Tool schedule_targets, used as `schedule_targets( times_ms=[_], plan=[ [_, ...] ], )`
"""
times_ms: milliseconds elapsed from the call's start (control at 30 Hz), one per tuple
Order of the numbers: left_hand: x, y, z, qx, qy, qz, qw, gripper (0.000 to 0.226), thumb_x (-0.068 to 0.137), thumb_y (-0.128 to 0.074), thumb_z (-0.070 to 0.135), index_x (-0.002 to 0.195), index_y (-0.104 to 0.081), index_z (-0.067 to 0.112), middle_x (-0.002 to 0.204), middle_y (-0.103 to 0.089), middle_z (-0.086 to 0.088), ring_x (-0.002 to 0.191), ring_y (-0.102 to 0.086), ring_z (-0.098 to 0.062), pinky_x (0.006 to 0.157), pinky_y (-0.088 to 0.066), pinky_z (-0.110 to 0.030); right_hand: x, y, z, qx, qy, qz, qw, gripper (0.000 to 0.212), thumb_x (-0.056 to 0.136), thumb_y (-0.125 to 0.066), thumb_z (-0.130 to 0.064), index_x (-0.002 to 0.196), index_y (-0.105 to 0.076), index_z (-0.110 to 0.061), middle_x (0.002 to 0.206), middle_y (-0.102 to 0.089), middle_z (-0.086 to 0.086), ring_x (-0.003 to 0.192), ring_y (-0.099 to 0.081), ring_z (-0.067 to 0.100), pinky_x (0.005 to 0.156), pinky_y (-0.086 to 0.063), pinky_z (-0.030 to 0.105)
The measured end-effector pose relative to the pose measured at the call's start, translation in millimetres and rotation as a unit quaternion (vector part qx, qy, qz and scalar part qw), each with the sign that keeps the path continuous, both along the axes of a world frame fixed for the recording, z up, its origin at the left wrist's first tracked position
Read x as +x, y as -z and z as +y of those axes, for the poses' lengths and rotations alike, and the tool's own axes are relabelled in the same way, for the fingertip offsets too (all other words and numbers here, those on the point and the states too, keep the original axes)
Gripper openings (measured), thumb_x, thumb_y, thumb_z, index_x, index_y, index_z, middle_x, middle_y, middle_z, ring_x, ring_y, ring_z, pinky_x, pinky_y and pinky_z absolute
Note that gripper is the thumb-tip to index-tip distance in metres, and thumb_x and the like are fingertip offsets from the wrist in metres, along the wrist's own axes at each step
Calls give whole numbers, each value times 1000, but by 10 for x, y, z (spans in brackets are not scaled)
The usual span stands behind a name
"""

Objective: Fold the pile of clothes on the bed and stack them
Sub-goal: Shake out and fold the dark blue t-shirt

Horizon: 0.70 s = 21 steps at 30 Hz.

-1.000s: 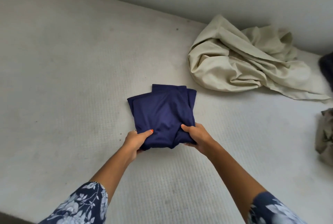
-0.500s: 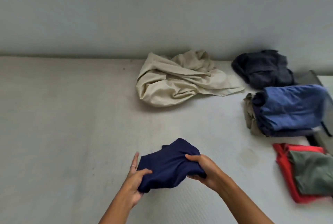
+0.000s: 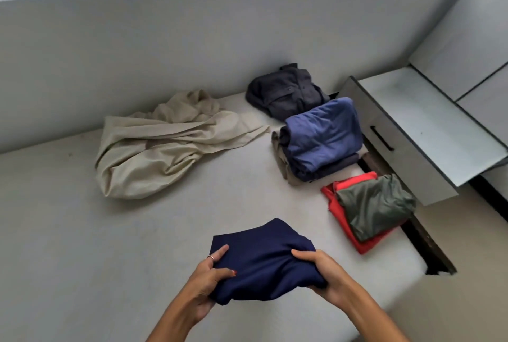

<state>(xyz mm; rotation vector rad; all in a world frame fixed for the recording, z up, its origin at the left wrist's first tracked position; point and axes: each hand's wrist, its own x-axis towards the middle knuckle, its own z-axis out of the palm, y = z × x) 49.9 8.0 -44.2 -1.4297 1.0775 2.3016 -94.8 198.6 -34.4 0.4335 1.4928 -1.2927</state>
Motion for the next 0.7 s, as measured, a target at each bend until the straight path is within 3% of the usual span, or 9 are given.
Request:
schedule_targets(
  times_ms=[200,300,367,467,567,633,700],
  plan=[
    [-786,67,496,-60,117,41,991,79,80,-66,-9,146,-36,22,129,-53,-3,99,-65,-21,66,-55,-24,-744,-85,640,3,35,47,998,34,75,-72,-8,108,-65,0,102,-71,20,84,-66,29,66,-48,31],
    [-1390,41,818,-135,182,68,972,86,80,-69,-1,149,-26,26,136,-44,1,107,-57,-14,74,-50,-15,-1311,-135,969,18,39,96,994,27,82,-65,-3,108,-65,2,100,-71,22,85,-67,31,68,-51,32],
    [-1797,36,1027,-181,210,89,957,88,82,-69,2,150,-21,29,142,-39,2,114,-51,-14,84,-47,-18,-1693,-189,1156,31,41,129,990,25,83,-64,-2,108,-65,3,103,-70,25,88,-66,34,74,-51,36],
    [-2406,46,1386,-242,229,136,933,89,84,-68,6,151,-15,34,137,-34,11,123,-43,-10,103,-40,-24,-2285,-255,1451,42,56,176,982,22,84,-63,-1,105,-66,-3,98,-73,16,84,-68,28,74,-54,33],
    [-2829,196,1696,-292,258,155,908,91,85,-67,9,151,-10,34,135,-30,16,127,-35,-4,109,-30,-21,-2773,-196,1743,62,48,203,976,19,85,-65,-3,104,-66,-6,97,-73,12,86,-69,25,71,-56,28],
    [-2919,389,1811,-324,322,147,877,95,82,-68,11,150,-6,36,142,-26,14,132,-30,-4,113,-29,-28,-2962,-21,1895,131,8,228,965,15,87,-65,-6,102,-66,-5,95,-71,10,80,-67,20,64,-53,23],
    [-2968,631,1908,-330,402,133,844,97,77,-67,12,146,-6,42,154,-17,10,142,-23,-10,109,-37,-36,-3104,327,2095,249,-61,261,931,18,88,-64,-9,105,-65,-4,98,-68,12,84,-63,22,72,-51,28]
  ],
)
